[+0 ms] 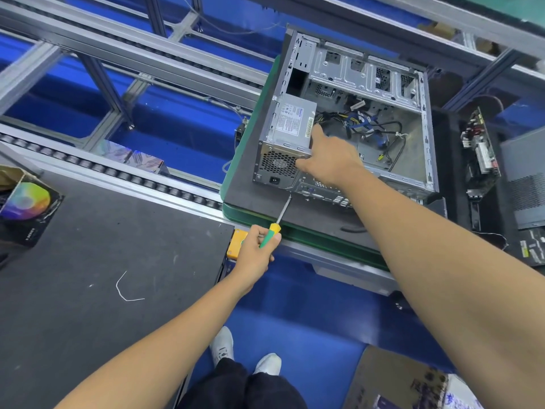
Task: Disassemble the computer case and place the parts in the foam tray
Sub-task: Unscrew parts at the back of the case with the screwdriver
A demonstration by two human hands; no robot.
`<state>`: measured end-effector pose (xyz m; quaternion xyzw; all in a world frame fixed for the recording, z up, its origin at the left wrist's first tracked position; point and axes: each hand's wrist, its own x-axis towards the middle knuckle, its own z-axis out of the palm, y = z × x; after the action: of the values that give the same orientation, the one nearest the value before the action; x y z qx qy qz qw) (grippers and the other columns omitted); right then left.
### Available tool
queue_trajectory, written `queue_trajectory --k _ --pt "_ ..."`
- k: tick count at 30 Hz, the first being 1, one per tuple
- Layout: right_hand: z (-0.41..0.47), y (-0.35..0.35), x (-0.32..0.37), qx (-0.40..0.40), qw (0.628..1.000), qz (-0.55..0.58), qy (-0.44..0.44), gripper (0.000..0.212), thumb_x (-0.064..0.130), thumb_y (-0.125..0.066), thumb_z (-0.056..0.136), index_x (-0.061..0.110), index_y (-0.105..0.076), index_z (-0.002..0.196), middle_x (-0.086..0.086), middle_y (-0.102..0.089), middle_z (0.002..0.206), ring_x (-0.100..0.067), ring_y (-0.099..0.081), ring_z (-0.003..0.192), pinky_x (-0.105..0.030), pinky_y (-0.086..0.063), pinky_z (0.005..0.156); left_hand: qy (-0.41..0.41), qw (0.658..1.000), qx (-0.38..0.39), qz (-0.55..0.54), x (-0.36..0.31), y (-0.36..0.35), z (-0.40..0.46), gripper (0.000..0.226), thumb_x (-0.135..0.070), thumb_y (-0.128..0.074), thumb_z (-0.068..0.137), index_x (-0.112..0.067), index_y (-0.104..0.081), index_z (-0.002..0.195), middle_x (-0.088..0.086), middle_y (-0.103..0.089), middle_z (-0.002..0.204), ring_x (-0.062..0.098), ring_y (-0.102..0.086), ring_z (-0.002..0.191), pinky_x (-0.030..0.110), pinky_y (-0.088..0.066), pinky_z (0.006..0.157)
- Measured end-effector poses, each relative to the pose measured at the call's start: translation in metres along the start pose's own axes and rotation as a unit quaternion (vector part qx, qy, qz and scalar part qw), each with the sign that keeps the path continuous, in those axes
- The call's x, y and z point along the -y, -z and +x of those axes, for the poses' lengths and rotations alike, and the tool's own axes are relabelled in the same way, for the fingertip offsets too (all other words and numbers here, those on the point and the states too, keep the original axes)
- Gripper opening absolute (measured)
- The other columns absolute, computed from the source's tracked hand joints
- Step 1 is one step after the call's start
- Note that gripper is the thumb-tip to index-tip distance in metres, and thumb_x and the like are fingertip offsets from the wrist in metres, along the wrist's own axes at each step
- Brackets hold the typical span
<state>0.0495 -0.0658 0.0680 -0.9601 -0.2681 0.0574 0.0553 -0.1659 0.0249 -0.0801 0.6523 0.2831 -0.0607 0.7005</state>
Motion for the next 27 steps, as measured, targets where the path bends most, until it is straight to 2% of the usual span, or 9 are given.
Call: queue_trajectory --k 5,8,12,15,16,18,20,22,27 --pt "0.000 0.000 0.001 0.001 1.000 0.003 -0.004 0.046 0.048 -0.060 0.081 0.020 -0.033 0.104 0.002 -0.050 0.070 -0.012 -0.044 0.060 -0.029 -0.023 0.048 -0.020 0.999 -0.007 0.025 0.000 0.002 -0.004 0.019 -0.034 -0.061 0.102 -0.018 -0.053 0.108 0.016 -0.065 0.100 0.007 -0.057 0.059 0.025 -0.043 0.052" --pt "-0.001 0.000 0.001 -0.006 1.000 -0.002 -0.004 0.046 0.048 -0.060 0.082 0.020 -0.032 0.105 0.003 -0.050 0.070 -0.013 -0.045 0.060 -0.029 -0.023 0.048 -0.050 0.998 -0.017 0.042 -0.003 0.005 -0.003 0.014 -0.033 -0.060 0.103 -0.033 -0.052 0.114 0.010 -0.068 0.088 0.014 -0.062 0.059 0.024 -0.043 0.052" --pt "-0.008 -0.001 0.004 -0.043 0.999 0.016 -0.006 0.059 0.044 -0.063 0.081 0.015 -0.032 0.122 0.000 -0.054 0.080 -0.020 -0.048 0.057 -0.030 -0.026 0.049 -0.061 0.996 -0.029 0.060 -0.002 0.004 -0.003 0.015 -0.035 -0.060 0.102 -0.044 -0.053 0.112 0.005 -0.069 0.081 0.014 -0.062 0.056 0.025 -0.044 0.054" --pt "-0.019 -0.007 0.002 -0.167 0.981 -0.018 0.098 0.063 0.034 -0.059 0.075 0.016 -0.029 0.128 -0.008 -0.039 0.118 -0.027 -0.044 0.090 -0.040 -0.037 0.079 -0.065 0.996 -0.034 0.058 -0.001 0.003 -0.002 0.014 -0.036 -0.061 0.101 -0.045 -0.054 0.109 0.002 -0.069 0.077 0.013 -0.061 0.055 0.024 -0.045 0.053" --pt "-0.028 -0.014 0.001 -0.220 0.964 -0.048 0.140 0.060 0.030 -0.055 0.073 0.017 -0.030 0.126 -0.007 -0.033 0.121 -0.026 -0.037 0.099 -0.042 -0.033 0.089 -0.065 0.996 -0.035 0.056 -0.001 0.004 -0.002 0.013 -0.036 -0.061 0.101 -0.045 -0.054 0.108 0.001 -0.069 0.076 0.013 -0.061 0.055 0.022 -0.044 0.051" --pt "-0.052 -0.040 -0.002 -0.268 0.936 -0.070 0.217 0.054 0.021 -0.050 0.071 0.019 -0.035 0.123 -0.004 -0.031 0.121 -0.024 -0.032 0.105 -0.041 -0.026 0.092 -0.064 0.996 -0.036 0.053 -0.002 0.005 -0.002 0.012 -0.035 -0.061 0.101 -0.043 -0.055 0.108 0.002 -0.068 0.076 0.014 -0.059 0.054 0.019 -0.040 0.047" --pt "-0.079 -0.074 -0.010 -0.221 0.935 -0.075 0.268 0.051 0.018 -0.050 0.074 0.021 -0.046 0.125 -0.004 -0.038 0.120 -0.026 -0.039 0.106 -0.042 -0.027 0.092 -0.063 0.996 -0.040 0.047 -0.004 0.004 -0.002 0.011 -0.035 -0.061 0.101 -0.041 -0.055 0.108 0.005 -0.068 0.076 0.015 -0.058 0.053 0.017 -0.038 0.045" --pt "-0.099 -0.102 -0.020 -0.140 0.955 -0.071 0.251 0.056 0.018 -0.060 0.077 0.020 -0.056 0.133 -0.007 -0.049 0.118 -0.031 -0.049 0.101 -0.042 -0.030 0.092 -0.062 0.996 -0.040 0.043 -0.005 0.004 -0.003 0.011 -0.035 -0.061 0.101 -0.040 -0.056 0.110 0.007 -0.068 0.077 0.015 -0.057 0.053 0.016 -0.037 0.044" --pt "-0.113 -0.130 -0.029 -0.002 0.989 -0.098 0.115 0.073 0.044 -0.040 0.086 0.038 -0.028 0.157 -0.003 -0.041 0.118 -0.025 -0.043 0.097 -0.040 -0.027 0.095 -0.069 0.996 -0.027 0.058 -0.008 0.006 -0.001 0.012 -0.035 -0.060 0.102 -0.037 -0.056 0.114 0.010 -0.068 0.081 0.014 -0.058 0.055 0.017 -0.039 0.046"
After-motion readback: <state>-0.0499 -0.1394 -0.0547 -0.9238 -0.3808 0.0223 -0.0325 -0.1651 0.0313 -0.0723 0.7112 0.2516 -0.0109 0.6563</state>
